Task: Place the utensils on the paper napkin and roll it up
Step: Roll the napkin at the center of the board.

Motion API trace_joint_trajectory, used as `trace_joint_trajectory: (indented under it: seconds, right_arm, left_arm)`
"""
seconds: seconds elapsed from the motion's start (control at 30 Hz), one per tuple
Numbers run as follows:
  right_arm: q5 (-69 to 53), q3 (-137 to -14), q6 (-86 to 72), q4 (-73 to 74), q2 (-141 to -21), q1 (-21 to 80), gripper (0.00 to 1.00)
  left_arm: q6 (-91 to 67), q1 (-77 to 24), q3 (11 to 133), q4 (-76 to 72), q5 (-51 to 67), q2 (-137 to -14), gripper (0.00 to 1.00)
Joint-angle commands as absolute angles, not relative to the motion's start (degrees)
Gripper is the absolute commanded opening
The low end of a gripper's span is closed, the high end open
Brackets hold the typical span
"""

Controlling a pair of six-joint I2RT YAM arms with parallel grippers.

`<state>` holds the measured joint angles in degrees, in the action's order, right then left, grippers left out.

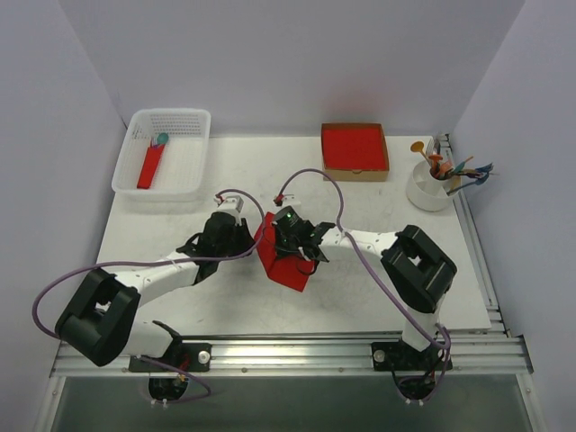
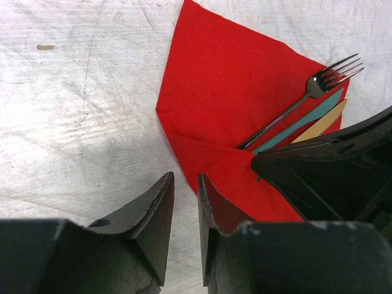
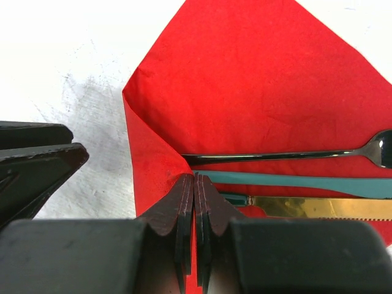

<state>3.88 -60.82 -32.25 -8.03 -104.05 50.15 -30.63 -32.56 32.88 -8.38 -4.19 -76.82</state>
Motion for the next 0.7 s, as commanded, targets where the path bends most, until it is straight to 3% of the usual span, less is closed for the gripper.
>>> trace_joint_trajectory:
  seconds: [0.0,0.2,0.3,0.67]
  right_arm:
    - [3.2,-60.5,-31.0,-9.1,-102.8,49.4,0.0]
    - [1.3,-59.1,-31.4,-10.8,-104.2,49.1,0.0]
    - [0.8,-58.4,-31.6,-11.7,-104.9,48.9,0.0]
    - [-2.4,-57.0,-31.5,-13.4,-106.4,46.8,0.0]
  left_arm:
    - [-27.9,-32.9,36.3,-12.0,-3.1,-78.8,0.31]
    - [-22.6,-33.0,33.0,-19.5,-0.8,-79.1,0.31]
    - [-20.4,-33.0,32.2,-21.8,1.5,-79.4,0.38]
    - [-17.5,-33.0,29.9,-24.4,3.3,-79.1,0.38]
